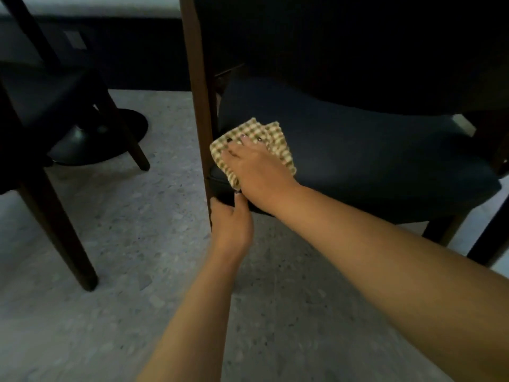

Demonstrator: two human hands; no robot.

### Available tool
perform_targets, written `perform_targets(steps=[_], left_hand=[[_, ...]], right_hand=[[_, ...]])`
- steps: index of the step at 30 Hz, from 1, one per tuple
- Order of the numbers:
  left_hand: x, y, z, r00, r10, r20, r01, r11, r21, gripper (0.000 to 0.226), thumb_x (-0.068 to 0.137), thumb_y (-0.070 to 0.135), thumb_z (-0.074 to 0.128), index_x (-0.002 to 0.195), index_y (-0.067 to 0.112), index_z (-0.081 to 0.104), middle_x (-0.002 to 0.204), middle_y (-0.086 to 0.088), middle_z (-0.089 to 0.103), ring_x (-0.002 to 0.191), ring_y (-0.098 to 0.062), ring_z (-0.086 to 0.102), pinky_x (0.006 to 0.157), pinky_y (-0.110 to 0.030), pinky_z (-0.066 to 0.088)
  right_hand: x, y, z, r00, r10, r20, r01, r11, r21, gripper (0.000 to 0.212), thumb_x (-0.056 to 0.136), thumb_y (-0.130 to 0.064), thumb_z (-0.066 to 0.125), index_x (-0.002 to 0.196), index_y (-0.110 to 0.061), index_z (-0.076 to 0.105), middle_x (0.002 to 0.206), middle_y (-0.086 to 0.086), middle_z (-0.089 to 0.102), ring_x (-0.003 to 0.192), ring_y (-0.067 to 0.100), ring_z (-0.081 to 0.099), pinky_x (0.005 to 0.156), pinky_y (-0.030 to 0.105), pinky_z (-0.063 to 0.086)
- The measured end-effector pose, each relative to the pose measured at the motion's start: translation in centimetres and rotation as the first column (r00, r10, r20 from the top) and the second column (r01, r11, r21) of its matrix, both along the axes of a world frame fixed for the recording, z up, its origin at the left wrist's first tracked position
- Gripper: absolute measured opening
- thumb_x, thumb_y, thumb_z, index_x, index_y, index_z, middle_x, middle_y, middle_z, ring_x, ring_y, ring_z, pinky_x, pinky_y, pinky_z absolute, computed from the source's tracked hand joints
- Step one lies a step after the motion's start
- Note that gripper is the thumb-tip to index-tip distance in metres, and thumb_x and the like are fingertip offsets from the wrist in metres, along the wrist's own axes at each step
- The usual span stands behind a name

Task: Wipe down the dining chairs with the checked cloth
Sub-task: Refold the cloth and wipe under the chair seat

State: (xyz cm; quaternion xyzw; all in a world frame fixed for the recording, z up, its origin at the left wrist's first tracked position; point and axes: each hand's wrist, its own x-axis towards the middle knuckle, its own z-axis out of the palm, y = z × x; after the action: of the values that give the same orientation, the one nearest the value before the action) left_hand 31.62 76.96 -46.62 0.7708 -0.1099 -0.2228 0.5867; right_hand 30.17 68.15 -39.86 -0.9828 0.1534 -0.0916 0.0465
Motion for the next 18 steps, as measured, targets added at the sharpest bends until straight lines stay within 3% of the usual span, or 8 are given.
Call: perform_targets(steps=[3, 6, 9, 10, 12, 13, 15, 18], left_hand=[[-0.4, 0.3, -0.9, 0.969, -0.058, 0.240, 0.038, 0.995, 0.087, 0.075, 0.095, 0.051, 0.040, 0.155, 0.017, 0.011, 0.160, -0.009, 0.018, 0.147, -0.024, 0.020, 0.121, -0.043, 0.017], [-0.9, 1.5, -1.0, 0.866, -0.142, 0.479, 0.031, 0.972, 0.232, 0.077, 0.100, 0.042, 0.040, 0.155, 0.013, -0.006, 0.163, -0.009, -0.009, 0.150, -0.021, -0.006, 0.113, -0.025, 0.000], [-1.5, 2.3, -1.4, 0.702, -0.249, 0.667, 0.028, 0.945, 0.325, 0.081, 0.098, 0.040, 0.046, 0.155, 0.010, -0.004, 0.161, -0.015, -0.015, 0.149, -0.027, -0.010, 0.117, -0.034, 0.000], [-1.7, 2.3, -1.7, 0.644, -0.310, 0.699, 0.024, 0.922, 0.387, 0.085, 0.097, 0.039, 0.050, 0.154, 0.007, -0.003, 0.160, -0.019, -0.013, 0.149, -0.031, -0.009, 0.118, -0.040, 0.002], [-2.4, 2.1, -2.1, 0.582, -0.429, 0.691, 0.015, 0.855, 0.518, 0.097, 0.091, 0.039, 0.059, 0.152, 0.000, -0.006, 0.159, -0.023, -0.013, 0.148, -0.037, -0.011, 0.118, -0.051, 0.003], [-2.8, 2.0, -2.0, 0.570, -0.478, 0.669, 0.013, 0.819, 0.574, 0.104, 0.088, 0.040, 0.063, 0.151, -0.003, -0.008, 0.158, -0.023, -0.014, 0.147, -0.038, -0.013, 0.117, -0.054, 0.001], [-2.9, 1.4, -1.3, 0.530, -0.546, 0.649, -0.008, 0.762, 0.648, 0.116, 0.079, 0.041, 0.072, 0.150, -0.004, -0.008, 0.158, -0.024, -0.016, 0.146, -0.039, -0.016, 0.115, -0.058, -0.003], [-1.8, -0.1, 0.9, 0.373, -0.634, 0.677, -0.043, 0.717, 0.695, 0.123, 0.068, 0.033, 0.081, 0.152, -0.003, -0.002, 0.159, -0.024, -0.012, 0.146, -0.039, -0.015, 0.113, -0.057, -0.006]], right_hand=[[-3.5, -0.5, 0.0, 0.994, 0.077, -0.072, -0.089, 0.978, -0.188, 0.052, 0.099, -0.005, 0.036, 0.149, -0.004, 0.023, 0.155, 0.014, 0.025, 0.143, 0.031, 0.021, 0.115, 0.036, 0.014], [-8.7, -2.6, -1.1, 0.962, 0.274, 0.000, -0.263, 0.925, -0.273, 0.044, 0.082, 0.003, 0.044, 0.124, 0.007, 0.058, 0.126, 0.025, 0.058, 0.119, 0.043, 0.054, 0.100, 0.049, 0.042], [-14.5, -7.3, -2.0, 0.944, 0.313, -0.107, -0.329, 0.920, -0.213, 0.047, 0.083, 0.003, 0.035, 0.123, 0.002, 0.060, 0.126, 0.022, 0.060, 0.119, 0.040, 0.055, 0.098, 0.055, 0.044], [-15.8, -8.3, -1.5, 0.949, 0.308, -0.064, -0.315, 0.929, -0.193, 0.049, 0.081, 0.006, 0.038, 0.127, 0.001, 0.057, 0.129, 0.021, 0.058, 0.122, 0.039, 0.053, 0.097, 0.057, 0.044], [-16.8, -9.0, -0.1, 0.984, 0.155, 0.082, -0.147, 0.984, -0.102, 0.052, 0.082, 0.004, 0.044, 0.134, -0.003, 0.051, 0.137, 0.018, 0.051, 0.129, 0.035, 0.047, 0.105, 0.055, 0.039], [-16.3, -8.4, 0.6, 0.986, 0.044, 0.159, -0.043, 0.999, -0.011, 0.048, 0.088, -0.007, 0.042, 0.136, -0.005, 0.049, 0.141, 0.016, 0.047, 0.132, 0.029, 0.042, 0.112, 0.048, 0.031], [-14.0, -6.4, 1.6, 0.965, 0.014, 0.261, -0.020, 1.000, 0.021, 0.049, 0.096, -0.028, 0.034, 0.140, -0.009, 0.046, 0.149, 0.010, 0.039, 0.137, 0.016, 0.031, 0.117, 0.031, 0.014], [-10.5, -3.9, 0.2, 0.992, 0.075, 0.099, -0.070, 0.996, -0.052, 0.047, 0.102, -0.016, 0.036, 0.148, -0.008, 0.029, 0.157, 0.008, 0.022, 0.146, 0.022, 0.014, 0.118, 0.031, 0.005]])
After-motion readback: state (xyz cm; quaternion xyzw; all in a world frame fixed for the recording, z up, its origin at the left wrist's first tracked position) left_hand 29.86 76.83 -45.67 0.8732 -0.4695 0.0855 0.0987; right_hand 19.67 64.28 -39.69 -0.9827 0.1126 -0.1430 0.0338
